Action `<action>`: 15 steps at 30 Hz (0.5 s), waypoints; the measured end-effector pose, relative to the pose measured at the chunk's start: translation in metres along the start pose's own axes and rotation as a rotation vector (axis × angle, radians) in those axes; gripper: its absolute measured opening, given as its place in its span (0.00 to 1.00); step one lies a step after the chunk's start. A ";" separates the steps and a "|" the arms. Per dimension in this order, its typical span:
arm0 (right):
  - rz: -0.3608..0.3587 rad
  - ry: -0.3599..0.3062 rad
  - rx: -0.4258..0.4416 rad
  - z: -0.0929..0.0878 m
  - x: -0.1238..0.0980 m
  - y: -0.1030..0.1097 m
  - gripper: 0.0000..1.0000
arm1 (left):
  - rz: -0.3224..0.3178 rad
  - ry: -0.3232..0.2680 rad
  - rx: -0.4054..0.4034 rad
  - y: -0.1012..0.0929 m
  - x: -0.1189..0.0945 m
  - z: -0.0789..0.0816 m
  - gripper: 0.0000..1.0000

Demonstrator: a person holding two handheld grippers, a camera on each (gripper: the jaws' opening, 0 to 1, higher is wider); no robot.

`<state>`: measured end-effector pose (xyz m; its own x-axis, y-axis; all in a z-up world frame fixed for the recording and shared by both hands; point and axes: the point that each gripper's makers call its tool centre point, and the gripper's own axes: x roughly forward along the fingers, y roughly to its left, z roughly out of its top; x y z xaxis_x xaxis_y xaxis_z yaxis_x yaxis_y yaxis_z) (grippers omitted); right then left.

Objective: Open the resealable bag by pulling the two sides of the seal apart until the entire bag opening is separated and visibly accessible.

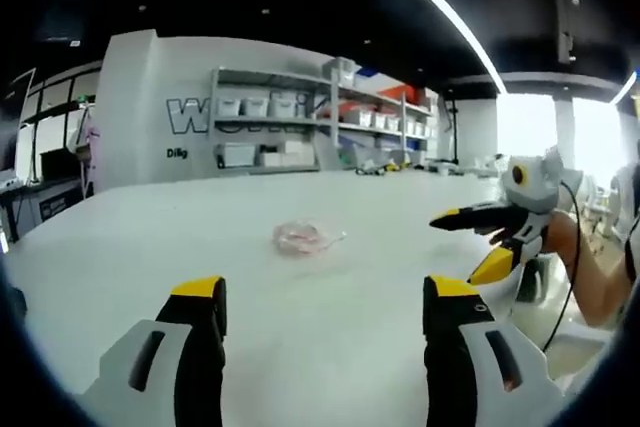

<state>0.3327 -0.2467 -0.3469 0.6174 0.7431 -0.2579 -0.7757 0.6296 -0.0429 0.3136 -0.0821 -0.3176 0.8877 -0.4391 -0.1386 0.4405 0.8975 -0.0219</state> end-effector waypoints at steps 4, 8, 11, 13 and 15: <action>0.000 -0.013 -0.005 -0.001 -0.001 0.005 0.99 | 0.018 -0.004 -0.018 0.004 -0.003 -0.002 0.84; 0.007 -0.001 -0.009 -0.002 0.001 0.007 0.99 | 0.049 -0.023 -0.022 0.010 -0.007 -0.002 0.87; 0.005 0.016 -0.017 -0.005 0.002 0.008 0.99 | 0.048 -0.031 -0.030 0.010 -0.007 -0.001 0.87; 0.003 0.018 -0.017 -0.006 0.002 0.007 0.99 | 0.046 -0.028 -0.031 0.011 -0.007 -0.002 0.88; -0.005 0.017 -0.013 -0.006 0.002 0.006 0.99 | 0.047 -0.023 -0.030 0.011 -0.006 -0.004 0.89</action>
<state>0.3288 -0.2429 -0.3533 0.6193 0.7357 -0.2744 -0.7742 0.6304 -0.0569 0.3125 -0.0690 -0.3206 0.9102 -0.3972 -0.1172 0.3945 0.9177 -0.0460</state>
